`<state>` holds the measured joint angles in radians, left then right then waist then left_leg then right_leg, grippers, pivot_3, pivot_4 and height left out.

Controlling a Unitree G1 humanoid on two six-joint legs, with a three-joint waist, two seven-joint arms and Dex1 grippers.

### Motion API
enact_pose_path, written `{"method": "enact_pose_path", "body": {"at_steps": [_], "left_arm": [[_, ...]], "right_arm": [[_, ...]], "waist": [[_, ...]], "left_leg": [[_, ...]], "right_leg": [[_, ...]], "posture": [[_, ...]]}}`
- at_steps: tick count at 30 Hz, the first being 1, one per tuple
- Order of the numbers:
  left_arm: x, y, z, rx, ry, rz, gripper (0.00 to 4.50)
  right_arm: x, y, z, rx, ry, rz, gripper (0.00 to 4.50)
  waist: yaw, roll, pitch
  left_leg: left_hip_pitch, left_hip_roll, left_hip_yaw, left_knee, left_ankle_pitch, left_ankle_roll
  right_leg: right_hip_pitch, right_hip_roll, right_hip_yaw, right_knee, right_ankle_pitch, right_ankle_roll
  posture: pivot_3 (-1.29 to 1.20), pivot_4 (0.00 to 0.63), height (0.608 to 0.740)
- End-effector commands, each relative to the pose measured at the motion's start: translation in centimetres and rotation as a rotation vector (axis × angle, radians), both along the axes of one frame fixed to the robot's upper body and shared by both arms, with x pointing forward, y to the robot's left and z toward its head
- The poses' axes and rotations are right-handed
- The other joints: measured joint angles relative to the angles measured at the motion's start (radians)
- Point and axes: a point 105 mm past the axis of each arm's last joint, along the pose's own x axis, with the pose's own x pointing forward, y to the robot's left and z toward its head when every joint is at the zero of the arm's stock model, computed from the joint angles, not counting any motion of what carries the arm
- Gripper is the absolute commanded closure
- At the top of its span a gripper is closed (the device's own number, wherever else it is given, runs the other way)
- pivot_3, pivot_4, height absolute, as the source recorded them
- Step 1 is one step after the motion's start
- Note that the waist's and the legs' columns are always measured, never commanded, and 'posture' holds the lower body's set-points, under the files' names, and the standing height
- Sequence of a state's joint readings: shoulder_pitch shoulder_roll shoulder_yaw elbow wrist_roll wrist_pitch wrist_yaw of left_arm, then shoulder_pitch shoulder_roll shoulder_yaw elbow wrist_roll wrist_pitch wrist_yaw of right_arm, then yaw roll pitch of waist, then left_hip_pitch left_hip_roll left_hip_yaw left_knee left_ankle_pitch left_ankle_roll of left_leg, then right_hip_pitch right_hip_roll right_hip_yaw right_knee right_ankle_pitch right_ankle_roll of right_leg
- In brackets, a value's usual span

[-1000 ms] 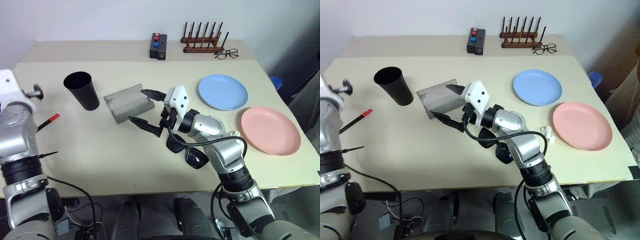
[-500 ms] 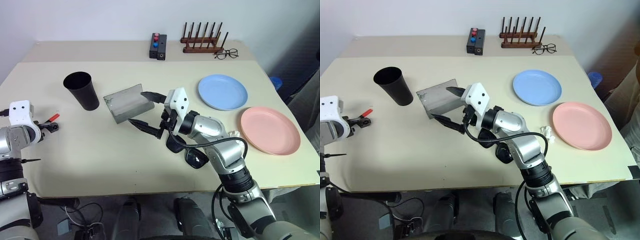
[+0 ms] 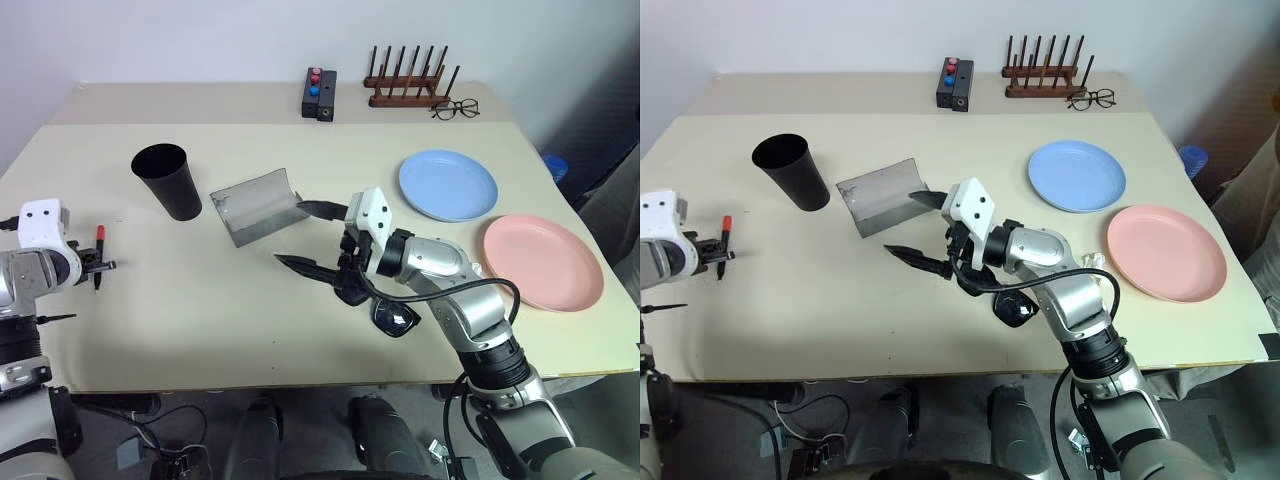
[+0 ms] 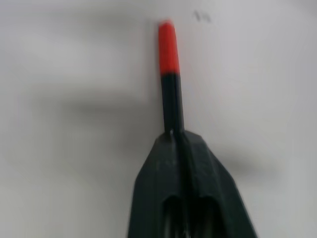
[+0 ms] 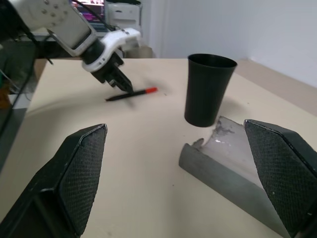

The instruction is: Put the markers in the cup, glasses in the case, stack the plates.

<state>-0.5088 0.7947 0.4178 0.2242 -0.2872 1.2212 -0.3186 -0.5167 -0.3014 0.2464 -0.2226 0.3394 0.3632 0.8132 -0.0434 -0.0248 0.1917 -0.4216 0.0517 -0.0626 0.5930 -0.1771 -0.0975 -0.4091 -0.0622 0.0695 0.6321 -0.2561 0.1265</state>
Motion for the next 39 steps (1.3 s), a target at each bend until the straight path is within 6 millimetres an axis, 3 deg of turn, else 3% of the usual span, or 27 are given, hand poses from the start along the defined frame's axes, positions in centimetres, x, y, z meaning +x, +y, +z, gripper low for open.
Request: {"method": "enact_pose_path", "body": {"at_steps": [1, 6, 10, 12, 13, 17, 19, 25, 29, 32, 38, 39], "left_arm": [[0.0, 0.2, 0.1, 0.007, -0.041, 0.032, 4.48], [1.4, 0.8, 4.6, 0.097, -0.32, 0.096, 4.48], [1.6, 0.2, 6.4, 0.082, -0.394, 0.098, 4.48], [1.4, 0.3, 6.5, 0.094, -0.386, 0.118, 3.93], [1.2, 0.6, 6.3, 0.109, -0.369, 0.137, 3.62], [0.0, 2.6, 3.9, 0.083, -0.241, 0.256, 1.59], [-0.2, 2.0, 2.4, 0.031, -0.166, 0.233, 0.7], [-1.0, 0.8, -0.5, -0.05, -0.036, 0.194, 0.7], [-1.3, 0.6, -1.2, -0.07, -0.016, 0.193, 0.7], [-1.2, 0.6, -1.3, -0.096, -0.028, 0.203, 1.48], [-1.2, 0.7, -1.2, -0.094, -0.041, 0.206, 4.41], [-0.9, 1.0, -0.6, -0.048, -0.076, 0.2, 4.49]], "right_arm": [[-0.8, 0.2, 1.3, 0.021, -0.047, 0.035, 0.0], [-0.8, 0.3, 1.2, 0.015, -0.047, 0.043, 0.0], [-0.8, 0.3, 1.1, 0.01, -0.049, 0.045, 0.0], [-0.8, 0.3, 1.1, 0.01, -0.049, 0.045, 0.0], [-0.8, 0.3, 1.1, 0.01, -0.05, 0.045, 0.0], [-0.8, 0.4, 1.0, 0.01, -0.049, 0.045, 0.0], [-0.8, 0.4, 1.0, 0.009, -0.048, 0.044, 0.0], [-0.8, 0.4, 0.9, 0.009, -0.048, 0.041, 0.0], [-0.9, 0.4, 0.9, 0.01, -0.048, 0.042, 0.0], [-0.8, 0.5, 0.8, 0.009, -0.049, 0.041, 0.0], [-0.8, 0.5, 0.8, 0.009, -0.051, 0.038, 0.0], [-0.8, 0.4, 0.8, 0.008, -0.051, 0.038, 0.0]], "waist": [[0.0, 0.0, 0.0], [0.003, -0.002, 0.001], [0.001, -0.003, 0.001], [0.001, -0.003, 0.001], [0.0, -0.003, 0.001], [-0.002, -0.003, 0.001], [-0.001, -0.003, 0.001], [0.001, -0.004, 0.001], [0.0, -0.003, 0.001], [0.0, -0.003, 0.001], [0.004, -0.003, 0.001], [0.004, -0.003, 0.001]], "left_leg": [[0.0, 0.0, 0.0, 0.0, 0.0, 0.0], [-0.002, 0.0, 0.0, 0.0, 0.0, 0.0], [-0.004, 0.0, 0.0, 0.001, 0.0, 0.0], [-0.004, 0.0, 0.0, 0.001, 0.0, 0.0], [-0.003, 0.0, 0.0, 0.001, 0.0, 0.0], [-0.003, 0.0, 0.0, 0.001, 0.0, 0.0], [-0.003, 0.0, 0.0, 0.001, 0.0, 0.0], [-0.004, 0.0, 0.0, 0.001, 0.0, 0.0], [-0.003, 0.0, 0.0, 0.001, 0.0, 0.0], [-0.003, 0.0, 0.0, 0.001, 0.0, 0.0], [-0.003, 0.0, 0.0, 0.001, 0.0, 0.0], [-0.003, 0.0, 0.0, 0.001, 0.0, 0.0]], "right_leg": [[0.0, 0.0, 0.0, 0.0, 0.0, 0.0], [-0.001, 0.0, 0.0, 0.0, 0.0, 0.001], [-0.002, 0.0, 0.0, -0.001, 0.002, 0.003], [-0.002, 0.0, 0.0, -0.001, 0.002, 0.003], [-0.002, 0.0, 0.0, -0.001, 0.002, 0.003], [-0.002, 0.0, 0.0, -0.001, 0.002, 0.004], [-0.002, 0.0, 0.0, -0.001, 0.002, 0.004], [-0.002, 0.0, 0.0, -0.001, 0.002, 0.003], [-0.002, 0.0, 0.0, 0.0, 0.002, 0.003], [-0.002, 0.0, 0.0, -0.001, 0.002, 0.003], [-0.002, 0.0, 0.0, -0.001, 0.002, 0.003], [-0.002, 0.0, 0.0, -0.001, 0.002, 0.003]], "posture": [[0.0, 0.15, 0.738], [0.0, 0.15, 0.738], [0.0, 0.15, 0.738], [0.0, 0.15, 0.738], [0.0, 0.15, 0.738], [0.0, 0.15, 0.738], [0.0, 0.15, 0.738], [0.0, 0.15, 0.738], [0.0, 0.15, 0.738], [0.0, 0.15, 0.738], [0.0, 0.15, 0.738], [0.0, 0.15, 0.738]]}}
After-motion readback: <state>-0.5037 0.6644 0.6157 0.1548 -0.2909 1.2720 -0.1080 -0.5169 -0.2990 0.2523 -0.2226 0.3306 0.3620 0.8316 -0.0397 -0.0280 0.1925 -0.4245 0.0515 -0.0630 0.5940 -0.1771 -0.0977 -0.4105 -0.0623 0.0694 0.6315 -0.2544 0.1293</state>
